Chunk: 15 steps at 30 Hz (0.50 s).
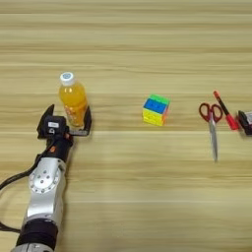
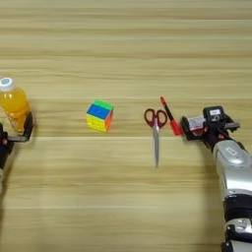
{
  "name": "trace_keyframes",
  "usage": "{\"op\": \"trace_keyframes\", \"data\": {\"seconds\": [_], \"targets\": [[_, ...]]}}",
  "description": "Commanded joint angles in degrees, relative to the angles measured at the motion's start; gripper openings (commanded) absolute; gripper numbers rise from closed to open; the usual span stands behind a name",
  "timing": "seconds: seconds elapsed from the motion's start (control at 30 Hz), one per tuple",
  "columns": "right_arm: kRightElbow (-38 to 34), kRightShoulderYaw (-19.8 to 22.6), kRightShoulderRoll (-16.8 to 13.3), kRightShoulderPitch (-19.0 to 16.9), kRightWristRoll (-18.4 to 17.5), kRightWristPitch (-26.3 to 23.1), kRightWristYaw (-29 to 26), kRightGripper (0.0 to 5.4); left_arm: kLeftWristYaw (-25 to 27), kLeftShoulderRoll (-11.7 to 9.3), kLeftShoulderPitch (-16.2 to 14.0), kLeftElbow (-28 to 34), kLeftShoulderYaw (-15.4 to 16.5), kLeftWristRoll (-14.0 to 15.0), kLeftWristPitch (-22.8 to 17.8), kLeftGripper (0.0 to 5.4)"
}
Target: Move the objects on the table
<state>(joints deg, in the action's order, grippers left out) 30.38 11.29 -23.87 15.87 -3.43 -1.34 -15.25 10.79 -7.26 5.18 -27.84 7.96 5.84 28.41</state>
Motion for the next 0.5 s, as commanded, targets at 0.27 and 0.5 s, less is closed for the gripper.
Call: {"op": "trace_keyframes", "data": {"seconds": [0.27, 0.5], "targets": [[2.4, -0.5, -0.5, 1.3, 0.6, 0.0, 0.0, 5.36, 0.1, -0.1, -0.5, 0.5, 0.0, 0.3, -0.9, 5.40], [2.8, -0.7, -0.4, 1.3, 0.7, 0.1, -0.1, 5.36, 0.1, -0.2, -0.5, 0.4, 0.1, 0.3, -0.8, 5.40]]}}
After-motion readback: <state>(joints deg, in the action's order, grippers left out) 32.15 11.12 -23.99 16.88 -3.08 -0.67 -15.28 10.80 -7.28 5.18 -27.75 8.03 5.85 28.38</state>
